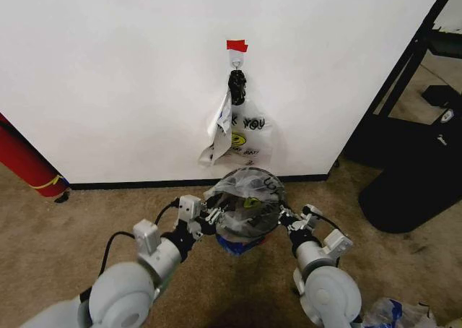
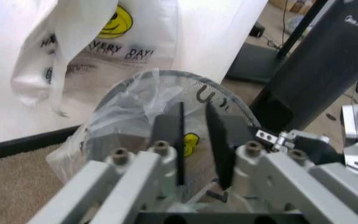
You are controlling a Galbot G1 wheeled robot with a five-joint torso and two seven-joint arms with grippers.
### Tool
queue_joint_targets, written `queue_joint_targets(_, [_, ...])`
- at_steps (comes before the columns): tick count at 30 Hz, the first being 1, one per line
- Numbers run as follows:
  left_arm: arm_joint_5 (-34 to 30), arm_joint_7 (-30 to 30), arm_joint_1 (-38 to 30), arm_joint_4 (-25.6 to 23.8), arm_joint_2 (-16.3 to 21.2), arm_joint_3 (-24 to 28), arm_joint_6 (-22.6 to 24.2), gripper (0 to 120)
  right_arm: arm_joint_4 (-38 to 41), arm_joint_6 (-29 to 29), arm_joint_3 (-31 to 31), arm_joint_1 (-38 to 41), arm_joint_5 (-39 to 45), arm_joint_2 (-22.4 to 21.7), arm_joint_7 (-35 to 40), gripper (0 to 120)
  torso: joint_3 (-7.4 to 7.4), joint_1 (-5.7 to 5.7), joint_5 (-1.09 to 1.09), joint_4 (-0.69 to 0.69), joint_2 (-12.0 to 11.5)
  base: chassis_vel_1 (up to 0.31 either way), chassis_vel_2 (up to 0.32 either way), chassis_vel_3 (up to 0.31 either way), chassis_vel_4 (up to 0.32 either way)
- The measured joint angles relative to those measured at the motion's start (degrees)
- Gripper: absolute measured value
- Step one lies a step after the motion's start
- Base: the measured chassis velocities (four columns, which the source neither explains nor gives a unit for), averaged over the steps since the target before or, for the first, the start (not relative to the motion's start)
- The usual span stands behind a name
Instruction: Pick up the garbage bag from the wall and place it over the trash bin.
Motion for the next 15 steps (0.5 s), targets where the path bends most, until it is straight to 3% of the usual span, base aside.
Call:
queue_joint_targets(3, [-5.0,-2.4,-6.4,1.1,0.2,3.9,3.1,0,-0.6,0.1,-0.2,0.4,0.0,0.4,-0.1,1,0.00,0.00,0.01,-0.01,0.0,0.000,0.000,0.000,0.000])
queue_joint_targets(11, [-15.7,-13.2,-25.1,6.8,-3.4,20.4,14.9,0,-1.3,0.0,-0.4,0.6,-1.7,1.4,-0.3,1,0.00,0.00,0.00,-0.02,0.0,0.000,0.000,0.000,0.000])
queue_joint_targets(15, [-18.0,-16.2,-30.8,9.9,-5.6,24.9,17.5,0,-1.4,0.3,-0.2,0.4,-2.6,1.1,-1.3,1,0.00,0.00,0.01,-0.01,0.0,0.000,0.000,0.000,0.000])
